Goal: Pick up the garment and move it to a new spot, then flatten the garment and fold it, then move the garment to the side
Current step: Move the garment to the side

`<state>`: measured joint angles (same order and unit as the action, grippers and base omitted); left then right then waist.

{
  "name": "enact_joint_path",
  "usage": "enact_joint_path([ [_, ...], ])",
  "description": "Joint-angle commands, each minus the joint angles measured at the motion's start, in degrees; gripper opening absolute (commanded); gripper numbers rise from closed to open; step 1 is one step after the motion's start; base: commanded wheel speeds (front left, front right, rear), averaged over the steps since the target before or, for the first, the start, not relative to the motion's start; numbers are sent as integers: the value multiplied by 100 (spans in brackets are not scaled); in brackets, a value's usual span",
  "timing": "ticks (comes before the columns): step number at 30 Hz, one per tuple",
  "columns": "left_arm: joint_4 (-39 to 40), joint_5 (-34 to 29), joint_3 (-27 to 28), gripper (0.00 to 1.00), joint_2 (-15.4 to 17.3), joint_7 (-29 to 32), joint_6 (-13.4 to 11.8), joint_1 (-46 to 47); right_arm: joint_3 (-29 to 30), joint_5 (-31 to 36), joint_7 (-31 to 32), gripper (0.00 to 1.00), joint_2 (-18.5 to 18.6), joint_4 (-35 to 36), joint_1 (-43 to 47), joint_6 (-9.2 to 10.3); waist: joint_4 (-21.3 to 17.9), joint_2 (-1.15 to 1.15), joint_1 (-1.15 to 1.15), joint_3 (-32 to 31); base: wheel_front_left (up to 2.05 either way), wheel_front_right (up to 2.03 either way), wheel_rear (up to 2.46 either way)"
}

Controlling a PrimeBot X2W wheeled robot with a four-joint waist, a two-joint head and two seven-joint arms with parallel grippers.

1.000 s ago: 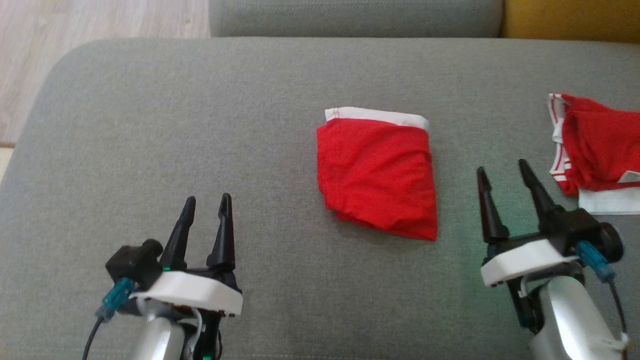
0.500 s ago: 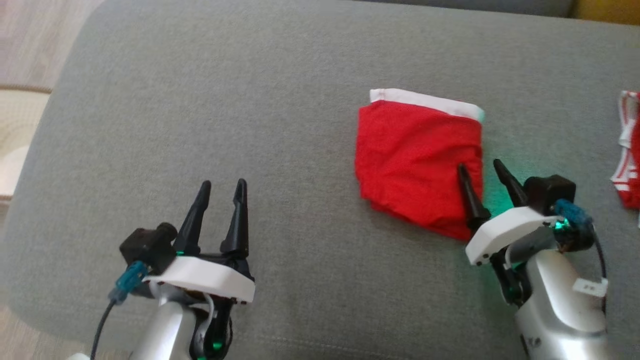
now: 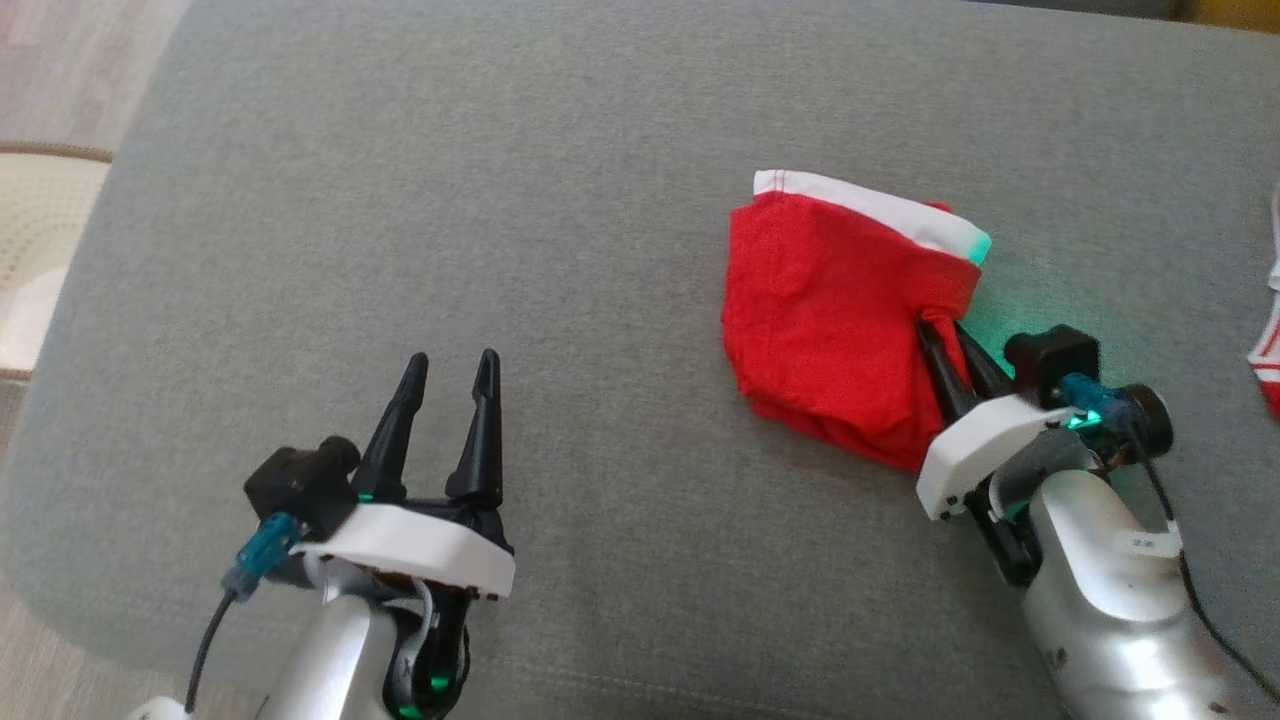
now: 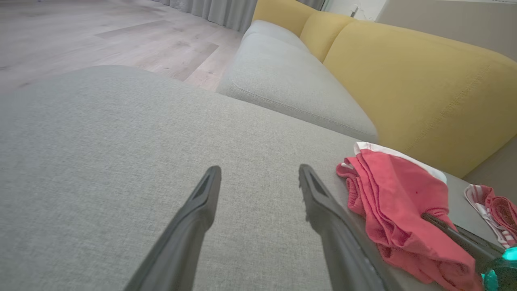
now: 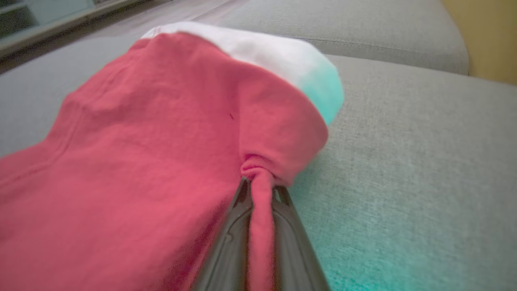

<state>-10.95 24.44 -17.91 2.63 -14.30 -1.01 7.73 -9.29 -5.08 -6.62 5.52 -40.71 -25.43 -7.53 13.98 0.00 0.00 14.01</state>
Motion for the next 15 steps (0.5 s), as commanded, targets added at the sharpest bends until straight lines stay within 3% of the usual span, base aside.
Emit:
enact_joint_path([
  [1, 173, 11, 150, 100, 25, -70, 1, 222, -307, 246, -154, 0, 153, 124, -186, 4, -126, 0, 0, -19, 0, 0, 0],
  [8, 201, -66, 207, 100, 25, -70, 37, 296, -1232, 963, -414, 0, 1049, 485, -622, 4, -618, 0, 0, 22, 0, 0, 0],
  [10, 210, -100, 230, 100, 25, -70, 60, 340, -1580, 957, -399, 0, 1401, 660, -782, 4, -787, 0, 0, 83, 0, 0, 0],
  [11, 210, -100, 230, 100, 25, -70, 60, 340, -1580, 957, -399, 0, 1401, 660, -782, 4, -787, 0, 0, 83, 0, 0, 0],
  [15, 237, -196, 278, 100, 25, -70, 114, 487, -2245, 673, -218, 0, 2277, 1073, -1159, 4, -1139, 0, 0, 323, 0, 0, 0],
])
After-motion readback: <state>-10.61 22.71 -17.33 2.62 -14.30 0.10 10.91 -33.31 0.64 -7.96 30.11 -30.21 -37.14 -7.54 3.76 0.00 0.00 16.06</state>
